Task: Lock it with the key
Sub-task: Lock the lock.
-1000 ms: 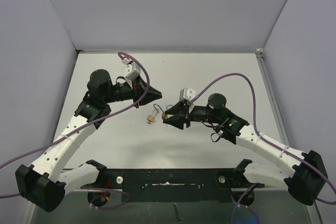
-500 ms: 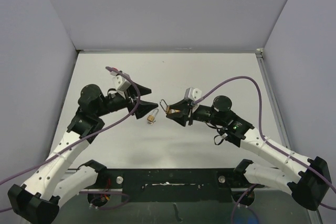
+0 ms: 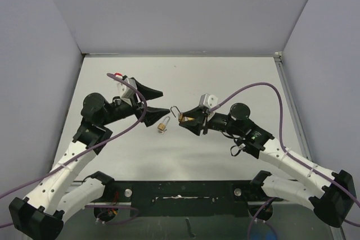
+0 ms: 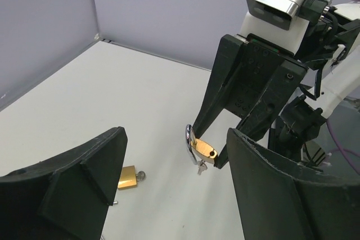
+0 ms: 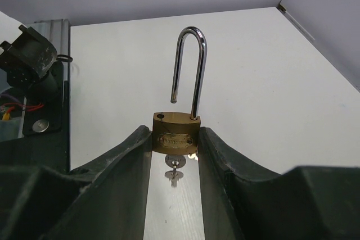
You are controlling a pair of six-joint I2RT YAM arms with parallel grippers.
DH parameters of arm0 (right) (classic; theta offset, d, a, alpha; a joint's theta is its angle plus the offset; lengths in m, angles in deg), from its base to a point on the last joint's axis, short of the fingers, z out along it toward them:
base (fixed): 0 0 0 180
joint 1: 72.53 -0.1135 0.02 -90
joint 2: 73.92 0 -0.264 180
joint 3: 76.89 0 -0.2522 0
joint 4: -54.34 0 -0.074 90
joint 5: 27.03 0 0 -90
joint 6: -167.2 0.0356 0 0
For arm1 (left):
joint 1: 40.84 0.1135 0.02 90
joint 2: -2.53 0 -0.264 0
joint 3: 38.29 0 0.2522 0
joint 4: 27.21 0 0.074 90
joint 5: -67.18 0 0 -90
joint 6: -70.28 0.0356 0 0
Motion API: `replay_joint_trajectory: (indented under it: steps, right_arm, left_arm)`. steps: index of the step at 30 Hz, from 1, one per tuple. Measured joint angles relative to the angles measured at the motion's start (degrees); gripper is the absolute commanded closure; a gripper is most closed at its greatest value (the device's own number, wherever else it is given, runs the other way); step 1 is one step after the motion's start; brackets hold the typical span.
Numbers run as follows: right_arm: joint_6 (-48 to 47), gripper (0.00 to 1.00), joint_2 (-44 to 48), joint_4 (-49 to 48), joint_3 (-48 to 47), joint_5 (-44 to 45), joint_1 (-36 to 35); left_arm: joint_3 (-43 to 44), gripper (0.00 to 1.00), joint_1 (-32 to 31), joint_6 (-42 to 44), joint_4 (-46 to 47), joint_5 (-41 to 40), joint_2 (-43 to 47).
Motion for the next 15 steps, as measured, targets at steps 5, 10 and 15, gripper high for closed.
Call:
replay_joint_trajectory:
  steps: [5,10,15]
  right_arm:
    - [-0.02,1.0,0.61,0.02,0.0,0.31,-0.02]
    - [0.0,1.0,1.11,0.02,0.0,0.46,-0.04]
    - [0.0,1.0,1.14,0.02,0.0,0.79,-0.37]
  left_arm:
    - [-0.57,0.35,0.0,-0.04,1.36,2.82,-0.31]
    - [-2.43,0.52,0.0,-1.44,5.66,6.27,-0.63]
    - [-2.47,0.51,-0.02,-2.6,8.35,8.46,-3.1]
